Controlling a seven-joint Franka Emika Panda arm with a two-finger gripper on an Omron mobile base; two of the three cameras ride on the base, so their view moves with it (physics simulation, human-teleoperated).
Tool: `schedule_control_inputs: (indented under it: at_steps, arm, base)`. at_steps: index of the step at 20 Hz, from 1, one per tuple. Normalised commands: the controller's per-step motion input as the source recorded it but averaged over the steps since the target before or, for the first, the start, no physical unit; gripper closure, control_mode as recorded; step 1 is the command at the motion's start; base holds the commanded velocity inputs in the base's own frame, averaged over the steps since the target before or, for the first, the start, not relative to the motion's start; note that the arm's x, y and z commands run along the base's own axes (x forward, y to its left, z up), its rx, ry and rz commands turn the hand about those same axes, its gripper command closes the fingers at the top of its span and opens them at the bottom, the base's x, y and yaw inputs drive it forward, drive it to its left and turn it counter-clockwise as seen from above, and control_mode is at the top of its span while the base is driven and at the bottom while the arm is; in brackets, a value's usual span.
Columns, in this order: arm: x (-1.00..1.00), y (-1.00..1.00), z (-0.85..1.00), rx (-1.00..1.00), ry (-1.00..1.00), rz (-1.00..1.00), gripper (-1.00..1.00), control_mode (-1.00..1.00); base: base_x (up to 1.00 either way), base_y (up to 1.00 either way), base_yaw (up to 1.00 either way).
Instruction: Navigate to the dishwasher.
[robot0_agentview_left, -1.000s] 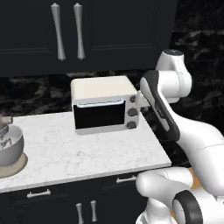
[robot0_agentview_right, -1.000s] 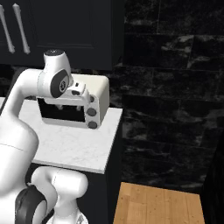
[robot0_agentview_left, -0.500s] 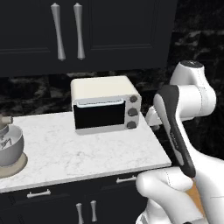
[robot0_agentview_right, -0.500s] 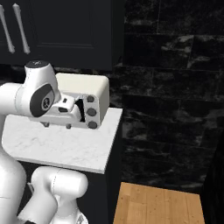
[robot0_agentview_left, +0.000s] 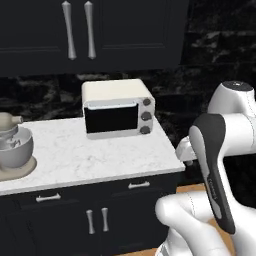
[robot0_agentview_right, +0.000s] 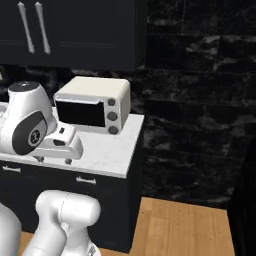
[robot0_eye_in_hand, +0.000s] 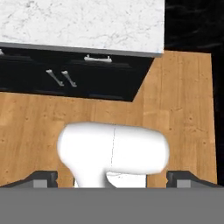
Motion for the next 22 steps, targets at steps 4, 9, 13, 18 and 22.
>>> schedule_control_inputs:
  at_steps: [4, 9, 13, 18, 22]
  arm:
    - [0.00, 0.00, 0.00, 0.00, 0.00, 0.00, -1.00, 1.00]
    - [0.00, 0.00, 0.00, 0.00, 0.00, 0.00, -1.00, 1.00]
    - [0.00, 0.00, 0.00, 0.00, 0.00, 0.00, -1.00, 1.00]
    - [0.00, 0.00, 0.00, 0.00, 0.00, 0.00, -1.00, 1.00]
    - [0.00, 0.00, 0.00, 0.00, 0.00, 0.00, -1.00, 1.00]
  base:
    - [-0.59, 0.16, 0.69]
    - [-0.41, 0.13, 0.99]
    - [-0.28, 0.04, 1.00]
    - [-0.24, 0.00, 1.00]
    - [-0.18, 0.02, 0.92]
